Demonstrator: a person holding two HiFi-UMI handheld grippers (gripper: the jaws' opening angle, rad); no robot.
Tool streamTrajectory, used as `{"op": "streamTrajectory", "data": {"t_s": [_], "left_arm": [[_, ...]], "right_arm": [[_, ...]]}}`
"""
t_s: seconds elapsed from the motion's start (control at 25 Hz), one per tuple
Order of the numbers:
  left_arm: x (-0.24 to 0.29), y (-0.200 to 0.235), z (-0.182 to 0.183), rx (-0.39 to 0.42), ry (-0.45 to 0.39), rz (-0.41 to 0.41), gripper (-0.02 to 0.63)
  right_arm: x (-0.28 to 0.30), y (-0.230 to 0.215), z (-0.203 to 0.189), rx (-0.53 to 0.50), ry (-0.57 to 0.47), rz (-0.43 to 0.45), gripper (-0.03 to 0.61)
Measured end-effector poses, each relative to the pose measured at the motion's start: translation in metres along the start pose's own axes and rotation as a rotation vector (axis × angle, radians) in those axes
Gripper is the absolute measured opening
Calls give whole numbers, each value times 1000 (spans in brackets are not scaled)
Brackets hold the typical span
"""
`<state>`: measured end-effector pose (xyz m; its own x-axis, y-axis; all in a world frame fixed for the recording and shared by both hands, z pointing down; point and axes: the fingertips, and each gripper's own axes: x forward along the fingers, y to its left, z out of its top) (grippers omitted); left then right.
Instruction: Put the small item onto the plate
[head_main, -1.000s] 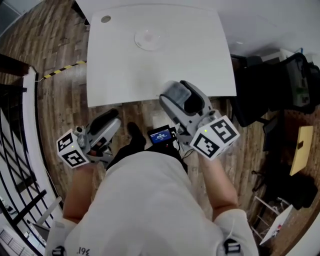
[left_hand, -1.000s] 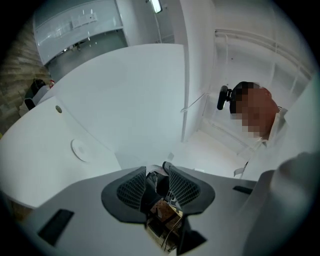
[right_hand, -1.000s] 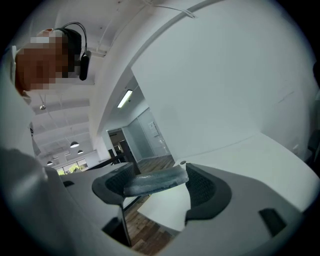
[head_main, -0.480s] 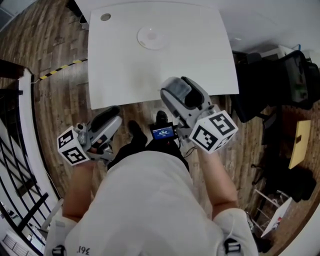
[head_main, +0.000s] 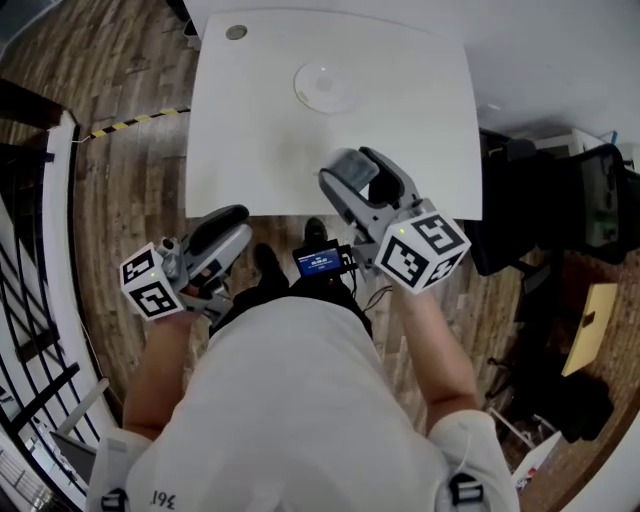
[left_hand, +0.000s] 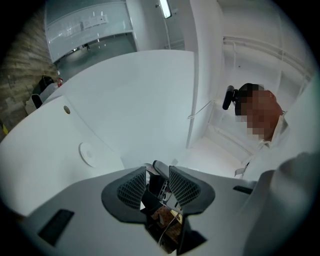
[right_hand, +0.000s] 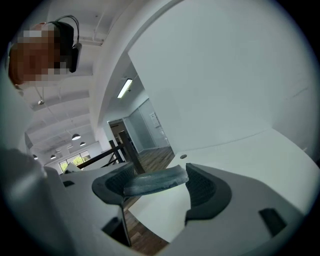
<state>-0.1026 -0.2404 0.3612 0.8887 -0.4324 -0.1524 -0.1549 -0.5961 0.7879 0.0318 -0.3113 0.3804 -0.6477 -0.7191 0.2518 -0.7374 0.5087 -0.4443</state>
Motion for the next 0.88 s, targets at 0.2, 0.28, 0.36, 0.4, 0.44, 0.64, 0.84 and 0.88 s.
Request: {"op": "streamTrajectory", "data": {"t_s": [0.2, 0.28, 0.36, 0.4, 0.44, 0.64, 0.84, 0.88], "left_arm": [[19, 10, 7, 6, -2, 17, 126], [22, 16, 5, 8, 5, 30, 124], [25, 25, 5, 5, 7, 45, 124], [28, 29, 6, 4, 7, 52, 124], [30, 33, 7, 6, 10, 59, 124], [34, 45, 3, 40, 56, 87, 124], [47, 63, 1, 44, 79, 113, 124], [49, 67, 1, 41, 78, 122, 124]], "right_arm": [[20, -23, 7, -44, 47, 23, 316], [26, -31, 6, -55, 64, 21, 316], [34, -42, 5, -64, 79, 19, 316], [38, -48, 5, -67, 87, 18, 316], [42, -53, 4, -68, 94, 18, 316], [59, -68, -3, -80, 132, 9, 316], [81, -87, -3, -124, 158, 7, 316], [86, -91, -4, -135, 166, 5, 316]]}}
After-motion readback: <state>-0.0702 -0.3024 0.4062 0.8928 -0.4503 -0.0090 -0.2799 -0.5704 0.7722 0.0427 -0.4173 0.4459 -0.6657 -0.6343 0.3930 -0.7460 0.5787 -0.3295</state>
